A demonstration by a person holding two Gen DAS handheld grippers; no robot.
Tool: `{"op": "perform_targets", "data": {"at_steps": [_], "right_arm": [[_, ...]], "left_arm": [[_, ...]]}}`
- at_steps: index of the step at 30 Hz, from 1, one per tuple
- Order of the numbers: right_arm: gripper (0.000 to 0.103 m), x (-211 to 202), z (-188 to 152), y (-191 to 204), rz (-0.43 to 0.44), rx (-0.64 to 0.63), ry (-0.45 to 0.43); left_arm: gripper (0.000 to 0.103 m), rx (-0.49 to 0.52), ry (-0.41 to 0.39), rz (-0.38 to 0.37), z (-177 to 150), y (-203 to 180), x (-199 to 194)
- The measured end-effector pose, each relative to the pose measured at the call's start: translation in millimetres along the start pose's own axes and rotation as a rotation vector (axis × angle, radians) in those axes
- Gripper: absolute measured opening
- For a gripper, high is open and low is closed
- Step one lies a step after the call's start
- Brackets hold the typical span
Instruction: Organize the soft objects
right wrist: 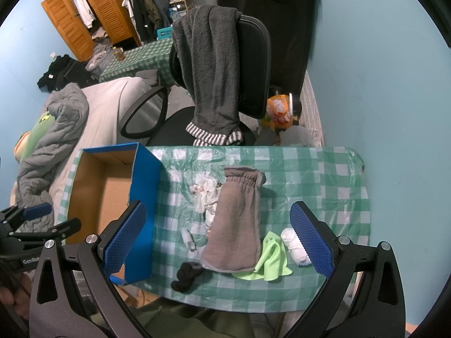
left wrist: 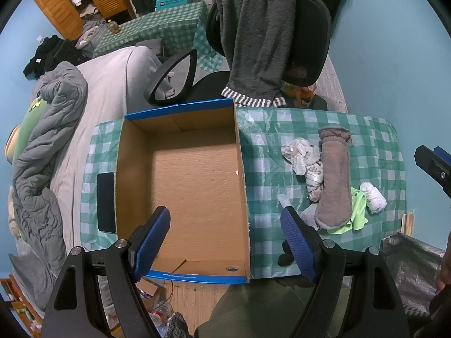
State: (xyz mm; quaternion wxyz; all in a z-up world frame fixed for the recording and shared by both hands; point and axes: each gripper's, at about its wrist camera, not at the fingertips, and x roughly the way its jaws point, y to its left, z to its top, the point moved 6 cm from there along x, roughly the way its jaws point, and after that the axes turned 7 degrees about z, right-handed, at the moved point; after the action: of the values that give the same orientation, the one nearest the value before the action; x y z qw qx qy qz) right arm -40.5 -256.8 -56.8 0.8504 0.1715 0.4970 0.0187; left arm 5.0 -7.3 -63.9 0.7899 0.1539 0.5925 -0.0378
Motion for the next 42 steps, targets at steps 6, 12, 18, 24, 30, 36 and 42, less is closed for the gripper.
{"op": "perform_targets", "data": {"at_steps": [6, 12, 18, 24, 30, 36, 42], "right_arm": [[0.101, -0.1, -0.1, -0.6, -0.001, 0.002, 0.001], [0.101, 2.6, -6.4, -7.8, -0.007, 0.008, 0.007], [0.101, 3.2, -11.3, -27.4, -0.024, 0.033, 0.013], [0.101, -0.6, -12.8, -49.6, -0.042, 0.059, 0.007], [0.101, -3.5, -15.9, -76.9, -0.056, 0.091, 0.003], [0.101, 0.8, -24.4, -110.4, -0.070, 0.139, 0.014], [0.101, 11.1, -36.0, -138.0, -0.082, 0.166, 0.036]], "left_arm": [[0.082, -0.001, 0.004, -0.001, 0.8, 1.1, 0.1], [0.082, 0.002, 0.007, -0.006, -3.1, -12.1, 1.6], [0.082, 0.025, 0.008, -0.017, -7.0, -29.6, 1.5], [0.082, 0.056, 0.021, -0.026, -0.4, -36.9, 6.6], [0.082, 0.094, 0.031, -0.030, 5.6, -50.4, 12.1], [0.082, 0.133, 0.046, -0.028, 12.4, -68.8, 21.3], [0.082, 0.159, 0.072, -0.031, 15.0, -88.5, 35.0]]}}
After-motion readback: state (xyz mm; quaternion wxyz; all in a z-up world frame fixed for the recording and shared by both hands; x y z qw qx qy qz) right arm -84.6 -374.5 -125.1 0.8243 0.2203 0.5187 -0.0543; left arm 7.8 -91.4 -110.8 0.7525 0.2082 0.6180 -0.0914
